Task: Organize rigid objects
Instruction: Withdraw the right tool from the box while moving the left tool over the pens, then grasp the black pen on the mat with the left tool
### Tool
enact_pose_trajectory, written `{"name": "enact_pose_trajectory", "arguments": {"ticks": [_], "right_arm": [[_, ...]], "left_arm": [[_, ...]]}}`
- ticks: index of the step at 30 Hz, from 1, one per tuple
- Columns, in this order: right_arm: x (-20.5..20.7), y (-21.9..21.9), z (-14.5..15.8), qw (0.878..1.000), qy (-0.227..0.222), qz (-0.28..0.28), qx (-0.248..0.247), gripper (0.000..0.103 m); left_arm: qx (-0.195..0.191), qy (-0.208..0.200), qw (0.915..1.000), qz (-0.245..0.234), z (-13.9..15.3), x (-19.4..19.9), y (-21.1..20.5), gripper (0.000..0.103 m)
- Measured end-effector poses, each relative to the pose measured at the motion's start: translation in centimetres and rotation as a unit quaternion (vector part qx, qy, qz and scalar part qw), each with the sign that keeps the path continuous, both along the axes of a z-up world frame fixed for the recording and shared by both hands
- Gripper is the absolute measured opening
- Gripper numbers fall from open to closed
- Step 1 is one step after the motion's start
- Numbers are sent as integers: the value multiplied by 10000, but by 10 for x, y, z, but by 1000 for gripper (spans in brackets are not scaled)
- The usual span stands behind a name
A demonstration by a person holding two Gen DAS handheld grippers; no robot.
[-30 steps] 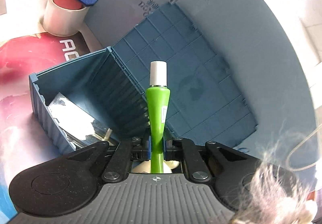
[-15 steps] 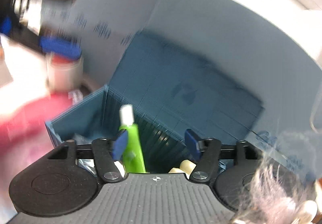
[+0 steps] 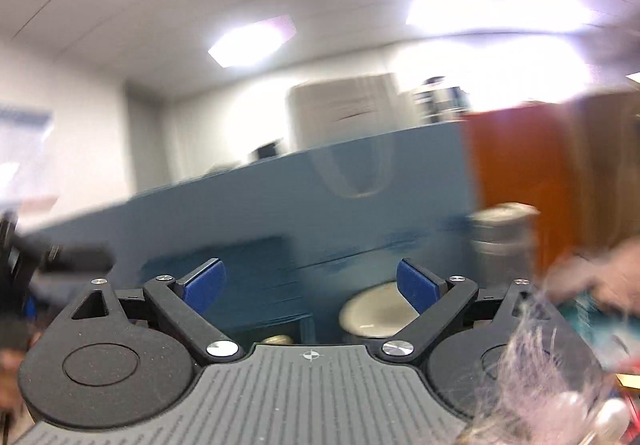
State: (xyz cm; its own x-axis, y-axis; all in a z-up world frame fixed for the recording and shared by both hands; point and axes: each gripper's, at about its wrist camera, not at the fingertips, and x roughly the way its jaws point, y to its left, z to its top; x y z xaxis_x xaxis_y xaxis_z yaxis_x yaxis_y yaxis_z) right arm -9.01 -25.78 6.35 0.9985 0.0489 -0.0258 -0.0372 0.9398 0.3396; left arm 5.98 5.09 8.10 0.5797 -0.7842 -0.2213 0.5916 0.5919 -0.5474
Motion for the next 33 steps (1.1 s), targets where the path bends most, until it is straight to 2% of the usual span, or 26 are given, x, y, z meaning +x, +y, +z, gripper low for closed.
{"name": "enact_pose_trajectory", "arguments": {"ticks": [2, 5, 8, 10, 15, 22, 23, 26, 30, 31, 33], "right_arm": [[-11, -22, -12, 9987, -67, -225, 460, 95], [-21, -42, -32, 9928, -181, -542, 1054, 95], [-26, -50, -51, 9867, -282, -687, 1446, 95], [-32, -51, -58, 9841, -426, -687, 1579, 95], [-35, -55, -69, 9840, -565, -576, 1587, 95], [-28, -57, -75, 9825, -443, -423, 1756, 95], [-28, -55, -75, 9829, -442, -405, 1742, 95], [-27, -52, -75, 9837, -422, -329, 1715, 95], [-25, -50, -76, 9840, -374, -257, 1722, 95], [-25, -50, -76, 9840, -362, -242, 1729, 95], [-24, -50, -77, 9841, -333, -231, 1730, 95]], "left_arm": [[130, -9, 9999, -83, -3, -5, -20, 103], [387, 14, 9980, -495, -11, -12, -56, 103], [889, -42, 9934, -725, -24, -22, -98, 103], [1304, 7, 9892, -674, -37, -26, -124, 102], [2227, -59, 9735, -513, -67, -22, -178, 99], [3293, -39, 9442, -108, -92, -2, -232, 76], [3395, -21, 9406, -18, -94, 0, -236, 72], [3479, 25, 9373, 198, -99, 7, -239, 66], [3499, -2, 9365, 235, -100, 8, -241, 63], [3489, -35, 9369, 223, -100, 7, -240, 59], [3377, -114, 9412, 40, -100, 5, -240, 45]]}}
